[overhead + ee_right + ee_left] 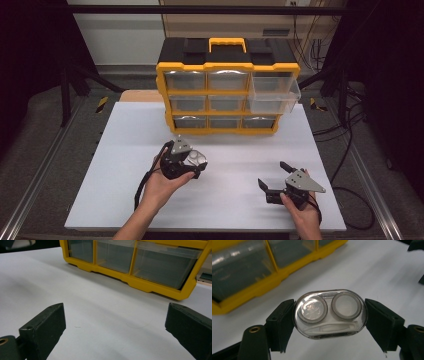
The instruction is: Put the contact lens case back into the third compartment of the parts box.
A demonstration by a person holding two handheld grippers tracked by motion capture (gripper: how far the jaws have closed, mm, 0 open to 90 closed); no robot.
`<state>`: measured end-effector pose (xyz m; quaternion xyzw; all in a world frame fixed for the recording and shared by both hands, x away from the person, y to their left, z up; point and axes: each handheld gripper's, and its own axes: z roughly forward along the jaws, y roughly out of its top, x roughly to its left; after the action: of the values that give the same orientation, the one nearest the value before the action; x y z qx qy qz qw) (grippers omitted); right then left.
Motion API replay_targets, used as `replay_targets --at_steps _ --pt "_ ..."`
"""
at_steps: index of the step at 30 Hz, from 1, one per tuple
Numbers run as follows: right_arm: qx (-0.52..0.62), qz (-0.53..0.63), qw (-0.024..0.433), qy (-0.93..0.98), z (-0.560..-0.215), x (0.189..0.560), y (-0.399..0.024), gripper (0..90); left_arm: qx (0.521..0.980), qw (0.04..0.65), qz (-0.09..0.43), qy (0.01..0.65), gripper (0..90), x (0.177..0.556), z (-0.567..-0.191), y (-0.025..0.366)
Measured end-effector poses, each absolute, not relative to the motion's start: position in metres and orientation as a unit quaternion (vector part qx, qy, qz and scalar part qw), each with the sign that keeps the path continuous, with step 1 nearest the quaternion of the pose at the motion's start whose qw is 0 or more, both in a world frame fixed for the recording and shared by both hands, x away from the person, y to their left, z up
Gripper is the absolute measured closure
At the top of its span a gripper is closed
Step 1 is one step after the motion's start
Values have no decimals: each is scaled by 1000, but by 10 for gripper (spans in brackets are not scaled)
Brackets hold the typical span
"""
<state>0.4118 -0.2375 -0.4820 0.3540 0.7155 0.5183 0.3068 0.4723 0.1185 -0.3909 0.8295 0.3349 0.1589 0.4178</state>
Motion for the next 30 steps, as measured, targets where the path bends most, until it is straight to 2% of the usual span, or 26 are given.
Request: replay_targets --at_steps 13,30 --pt "355 522 308 712 -481 411 -239 33 812 463 185 304 264 484 -308 93" --pt "351 521 314 712 -480 409 -237 33 800 488 212 277 263 498 -248 48"
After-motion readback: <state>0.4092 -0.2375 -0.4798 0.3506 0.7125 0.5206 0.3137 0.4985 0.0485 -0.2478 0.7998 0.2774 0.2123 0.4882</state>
